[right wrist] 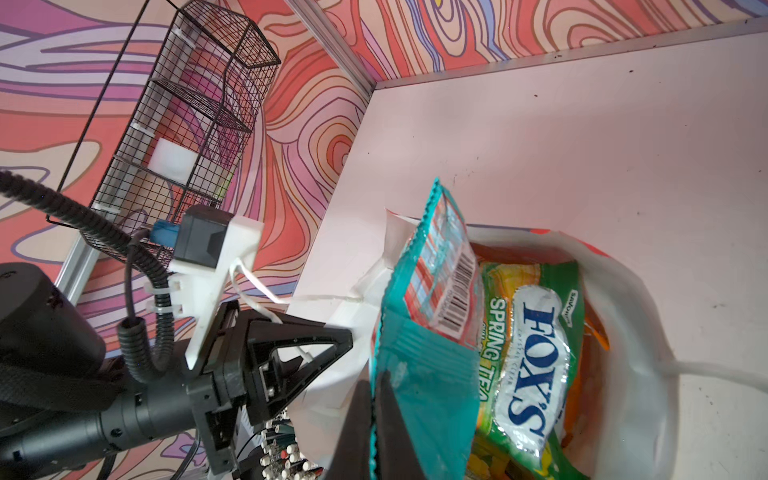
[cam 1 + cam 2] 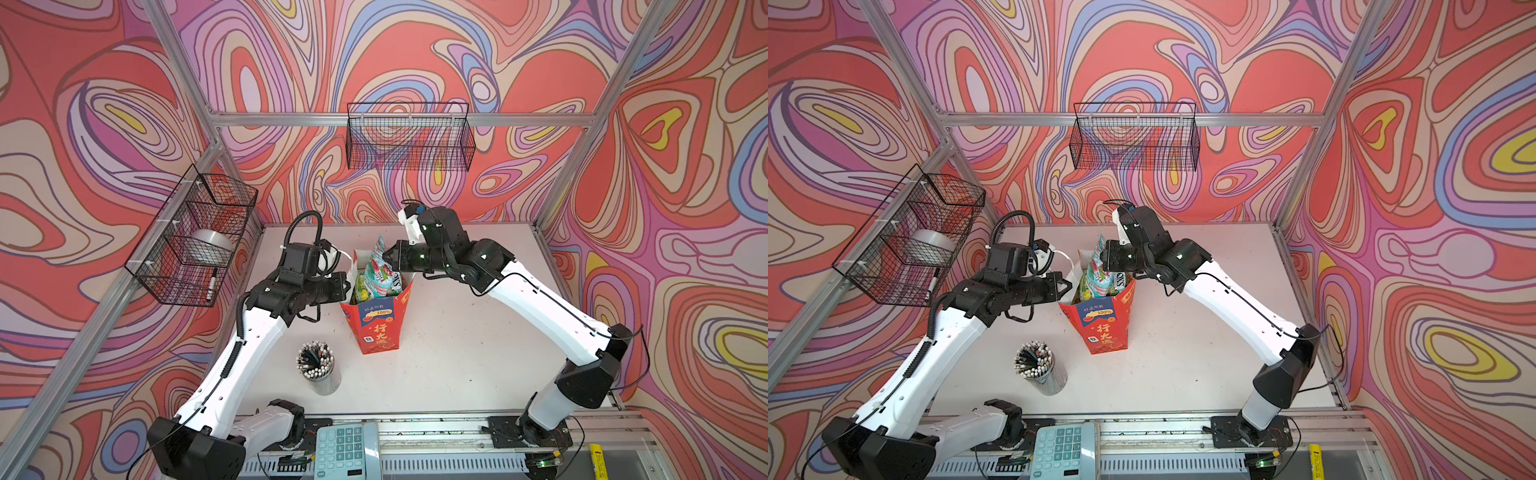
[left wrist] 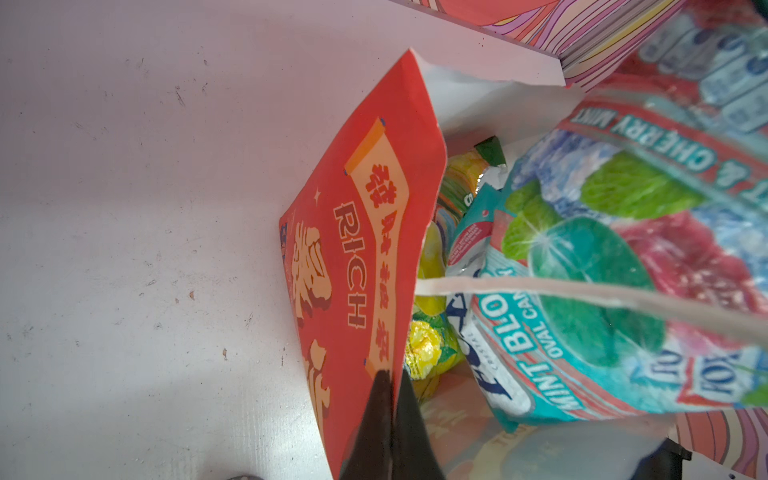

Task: Place the snacks into the paper bag
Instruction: 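Lower the teal packet into the bag with the right gripper, then open the right gripper to release the teal packet into the bag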

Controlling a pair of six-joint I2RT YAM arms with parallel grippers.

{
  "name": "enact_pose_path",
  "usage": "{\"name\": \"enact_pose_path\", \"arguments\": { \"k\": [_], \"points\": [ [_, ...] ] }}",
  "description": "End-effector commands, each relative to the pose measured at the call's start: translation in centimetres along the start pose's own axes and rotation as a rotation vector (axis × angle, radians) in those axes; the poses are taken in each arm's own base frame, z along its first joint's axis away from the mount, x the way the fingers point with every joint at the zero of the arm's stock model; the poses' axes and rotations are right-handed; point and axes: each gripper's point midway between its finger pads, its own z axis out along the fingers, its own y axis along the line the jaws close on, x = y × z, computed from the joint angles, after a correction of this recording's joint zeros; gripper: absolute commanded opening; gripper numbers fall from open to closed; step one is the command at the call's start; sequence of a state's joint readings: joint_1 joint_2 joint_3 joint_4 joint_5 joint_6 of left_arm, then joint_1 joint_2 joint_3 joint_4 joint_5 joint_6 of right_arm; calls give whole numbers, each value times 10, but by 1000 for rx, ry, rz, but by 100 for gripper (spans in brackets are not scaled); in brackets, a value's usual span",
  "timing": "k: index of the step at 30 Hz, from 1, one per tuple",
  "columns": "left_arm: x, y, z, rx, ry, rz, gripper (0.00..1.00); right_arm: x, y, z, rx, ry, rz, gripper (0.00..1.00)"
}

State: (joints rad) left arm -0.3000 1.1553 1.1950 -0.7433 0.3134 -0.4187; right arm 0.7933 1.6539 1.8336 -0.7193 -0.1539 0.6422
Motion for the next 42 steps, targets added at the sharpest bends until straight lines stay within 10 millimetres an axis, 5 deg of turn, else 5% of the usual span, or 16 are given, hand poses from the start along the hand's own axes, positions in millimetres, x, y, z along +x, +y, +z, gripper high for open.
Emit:
{"name": "enact_pose_path", "arguments": {
  "k": [1,17,19,27,34,39,42],
  "points": [
    [-5,-4,-2,19,-19,23,0,9,3,11,-23,28,8,0],
    [-5,-2,-1,8,-15,24,0,36,-11,51,-17,149,25,0],
    [-6,-2,-3,1,-24,26,0,45,-24,65,33,185,21,0],
    [-7,-1,-5,-1,-33,29,0,57,-71,63,221,163,7,1],
    [-7,-2,-5,3,-33,29,0,44,-89,36,353,85,-20,32],
    [-6,-3,-5,7,-26,27,0,10,-56,6,280,-19,-62,58],
    [-8,-2,-6,-2,-36,29,0,-4,-38,-5,261,-44,-100,57]
  ]
}}
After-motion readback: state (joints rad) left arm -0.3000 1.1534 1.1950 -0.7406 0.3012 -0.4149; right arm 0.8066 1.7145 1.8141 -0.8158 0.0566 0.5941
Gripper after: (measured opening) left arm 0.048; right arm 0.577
